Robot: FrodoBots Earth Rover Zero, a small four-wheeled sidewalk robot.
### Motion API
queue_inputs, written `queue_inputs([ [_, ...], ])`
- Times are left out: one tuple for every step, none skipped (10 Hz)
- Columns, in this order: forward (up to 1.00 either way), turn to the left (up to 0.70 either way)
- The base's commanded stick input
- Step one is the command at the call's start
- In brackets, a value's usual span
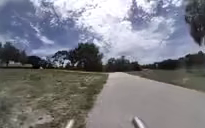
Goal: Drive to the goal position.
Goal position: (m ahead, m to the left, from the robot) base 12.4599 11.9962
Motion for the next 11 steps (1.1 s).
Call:
queue_inputs([
  [0.85,-0.07],
  [0.85,-0.13],
  [0.85,-0.27],
  [0.85,-0.23],
  [0.85,-0.03],
  [0.85,0.00],
  [0.85,0.00],
  [0.85,0.00],
  [0.85,0.00],
  [0.85,0.00],
  [0.85,-0.09],
])
